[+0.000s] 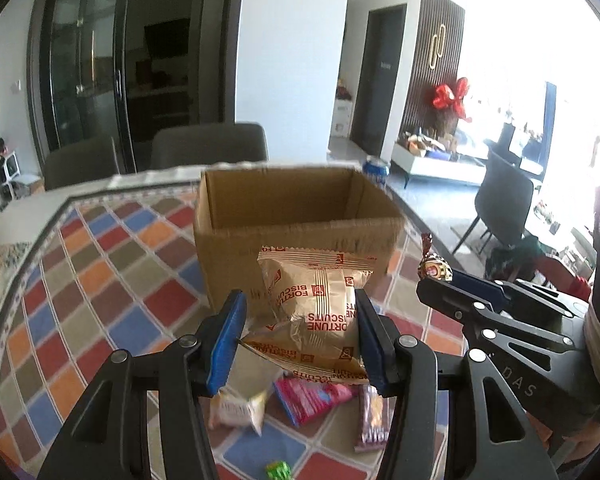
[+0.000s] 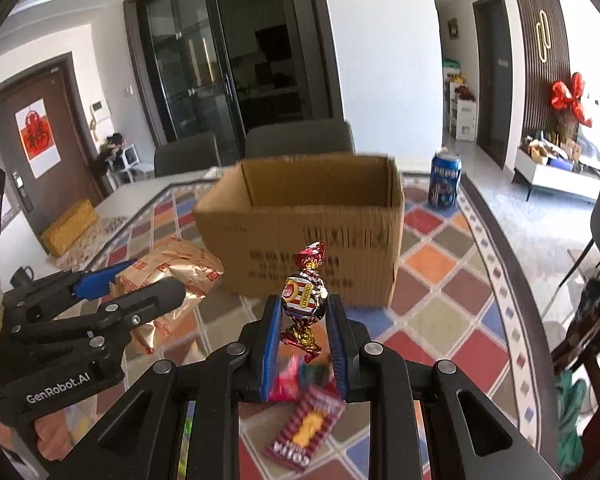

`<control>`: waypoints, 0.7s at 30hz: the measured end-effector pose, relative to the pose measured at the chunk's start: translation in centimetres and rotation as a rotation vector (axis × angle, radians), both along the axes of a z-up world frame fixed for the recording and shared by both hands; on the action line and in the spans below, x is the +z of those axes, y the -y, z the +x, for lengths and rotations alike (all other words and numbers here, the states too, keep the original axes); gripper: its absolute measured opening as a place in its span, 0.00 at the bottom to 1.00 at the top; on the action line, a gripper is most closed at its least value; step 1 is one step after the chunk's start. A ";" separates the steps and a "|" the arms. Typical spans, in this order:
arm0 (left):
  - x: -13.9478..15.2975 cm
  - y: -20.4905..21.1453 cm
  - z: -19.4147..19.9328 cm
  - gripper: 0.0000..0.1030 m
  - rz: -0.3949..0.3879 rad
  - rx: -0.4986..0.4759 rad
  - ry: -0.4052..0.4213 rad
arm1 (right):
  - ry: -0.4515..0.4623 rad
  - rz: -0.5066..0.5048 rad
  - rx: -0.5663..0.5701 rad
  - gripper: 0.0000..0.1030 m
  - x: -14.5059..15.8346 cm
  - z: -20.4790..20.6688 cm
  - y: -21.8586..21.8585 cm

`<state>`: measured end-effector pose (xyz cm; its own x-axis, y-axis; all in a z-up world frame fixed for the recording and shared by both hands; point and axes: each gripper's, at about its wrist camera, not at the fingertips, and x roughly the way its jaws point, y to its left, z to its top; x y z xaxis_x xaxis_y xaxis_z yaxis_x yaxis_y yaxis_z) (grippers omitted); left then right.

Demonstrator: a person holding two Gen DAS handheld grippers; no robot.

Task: Organize snacks
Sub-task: 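Carry the candy in right tool and biscuit bag in left tool over the box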

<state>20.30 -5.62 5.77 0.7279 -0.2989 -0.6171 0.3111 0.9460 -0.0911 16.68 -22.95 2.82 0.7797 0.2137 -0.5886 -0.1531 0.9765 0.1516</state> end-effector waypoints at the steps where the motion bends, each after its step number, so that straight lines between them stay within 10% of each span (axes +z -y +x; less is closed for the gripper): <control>1: 0.5 0.0 0.4 0.51 -0.003 0.003 0.011 | 0.010 0.003 -0.002 0.23 0.4 0.3 0.0; 21: 4.3 -0.6 7.9 0.51 -0.001 0.057 0.091 | 0.142 -0.006 -0.017 0.23 5.9 6.5 -0.8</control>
<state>28.21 -5.05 10.09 0.7968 -0.2562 -0.5472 0.2639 0.9623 -0.0663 23.14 -22.13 8.73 0.8585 0.1967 -0.4737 -0.1561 0.9799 0.1240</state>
